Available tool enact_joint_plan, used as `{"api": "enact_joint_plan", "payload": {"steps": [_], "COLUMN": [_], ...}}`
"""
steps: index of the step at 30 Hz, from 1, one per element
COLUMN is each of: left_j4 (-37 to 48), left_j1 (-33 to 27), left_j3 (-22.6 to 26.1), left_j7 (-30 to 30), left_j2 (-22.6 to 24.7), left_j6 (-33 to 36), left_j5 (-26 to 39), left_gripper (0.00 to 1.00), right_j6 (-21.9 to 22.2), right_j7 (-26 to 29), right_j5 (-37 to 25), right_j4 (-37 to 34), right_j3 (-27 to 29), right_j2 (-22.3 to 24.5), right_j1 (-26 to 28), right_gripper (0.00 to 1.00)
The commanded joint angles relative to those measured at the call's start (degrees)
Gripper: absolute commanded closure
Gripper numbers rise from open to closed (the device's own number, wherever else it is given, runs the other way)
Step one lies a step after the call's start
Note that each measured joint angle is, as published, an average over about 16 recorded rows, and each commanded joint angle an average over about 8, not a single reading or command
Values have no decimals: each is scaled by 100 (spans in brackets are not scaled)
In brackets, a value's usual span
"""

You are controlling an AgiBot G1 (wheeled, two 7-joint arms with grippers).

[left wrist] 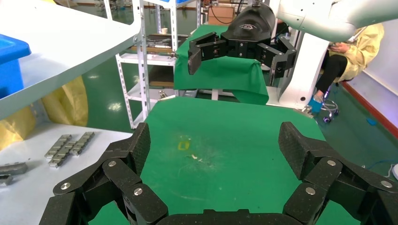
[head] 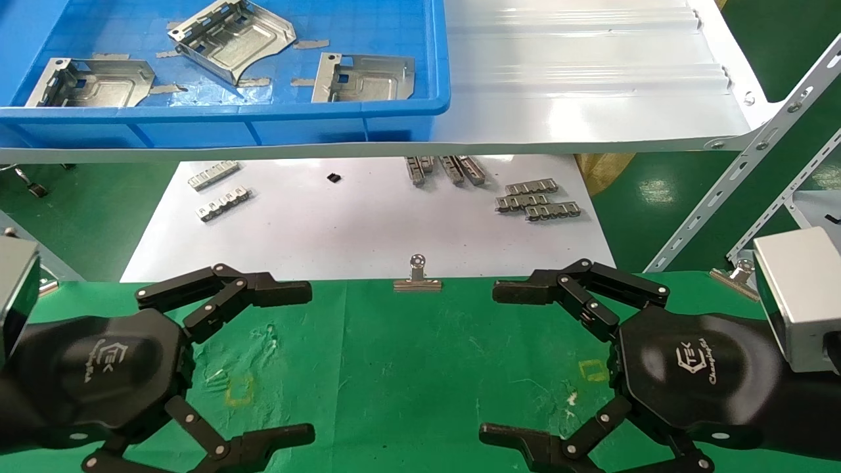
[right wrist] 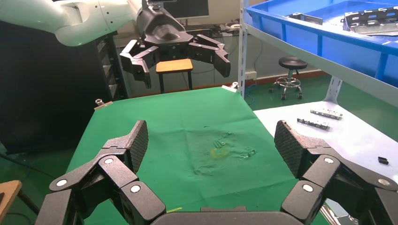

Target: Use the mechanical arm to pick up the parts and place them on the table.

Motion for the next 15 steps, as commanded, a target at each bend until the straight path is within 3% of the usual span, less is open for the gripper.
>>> {"api": "enact_joint_plan", "payload": {"steps": [1,15], "left_j4": [0,0], "left_j1": [0,0], "left_j3": [0,0], "left_j7": [0,0], "left_j2": [0,0], "left_j6": [0,0], "left_j5": [0,0], "left_gripper": [0,0], "right_j6": [0,0], "right_j7": [0,0], "right_j5": [0,0], "right_j4": [0,0], "right_j3": [0,0], "right_j2": [0,0], "right_j1": [0,0], "right_gripper": [100,100]}}
